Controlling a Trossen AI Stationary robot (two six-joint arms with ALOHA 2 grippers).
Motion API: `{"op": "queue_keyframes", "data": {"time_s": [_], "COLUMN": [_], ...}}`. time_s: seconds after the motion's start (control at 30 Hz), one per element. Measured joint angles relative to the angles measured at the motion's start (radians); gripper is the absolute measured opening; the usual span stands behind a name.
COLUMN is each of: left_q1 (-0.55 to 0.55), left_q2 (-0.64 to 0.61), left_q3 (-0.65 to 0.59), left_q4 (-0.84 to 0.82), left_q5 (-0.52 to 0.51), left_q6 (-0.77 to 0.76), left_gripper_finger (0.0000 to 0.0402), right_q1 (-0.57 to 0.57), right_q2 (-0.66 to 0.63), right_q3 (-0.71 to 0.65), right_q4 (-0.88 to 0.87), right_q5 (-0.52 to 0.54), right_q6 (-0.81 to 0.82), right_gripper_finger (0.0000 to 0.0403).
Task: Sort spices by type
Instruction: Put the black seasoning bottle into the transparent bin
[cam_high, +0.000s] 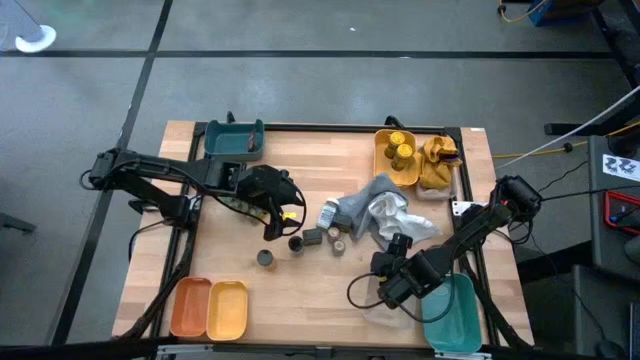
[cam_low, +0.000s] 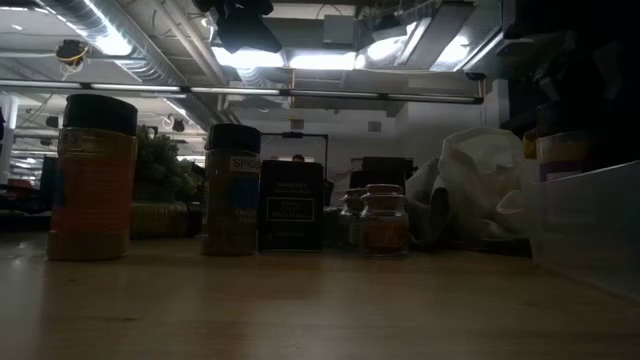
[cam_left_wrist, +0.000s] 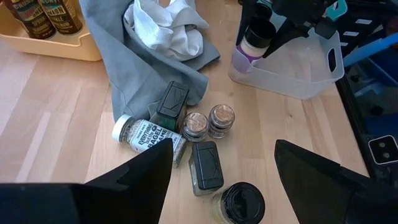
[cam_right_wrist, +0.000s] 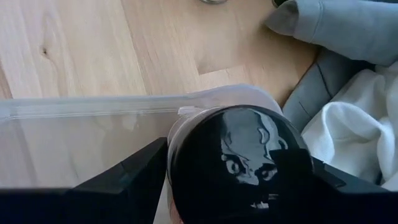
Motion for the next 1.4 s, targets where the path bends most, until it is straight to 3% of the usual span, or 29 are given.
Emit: {"op": "queue_keyframes", "data": {"time_s": [0.93, 1.4], "left_q1": [0.001, 0.001], "left_q2": [-0.09, -0.095], "left_q3": [0.0, 0.0], "left_q4": [-0.004, -0.008], "left_q5": [-0.001, -0.001], "left_q6": [0.049, 0.047], "left_gripper_finger": [0.0265, 0.0265], "right_q1": [-0.093, -0.091], "right_q2": [0.0, 0.0], "right_q3": [0.017, 0.108], "right_q4": [-0.034, -0.161], "right_q5": [-0.149, -0.101], "right_q6": [-0.096, -0.111], "right_gripper_finger": [0.0257, 0.0257]}}
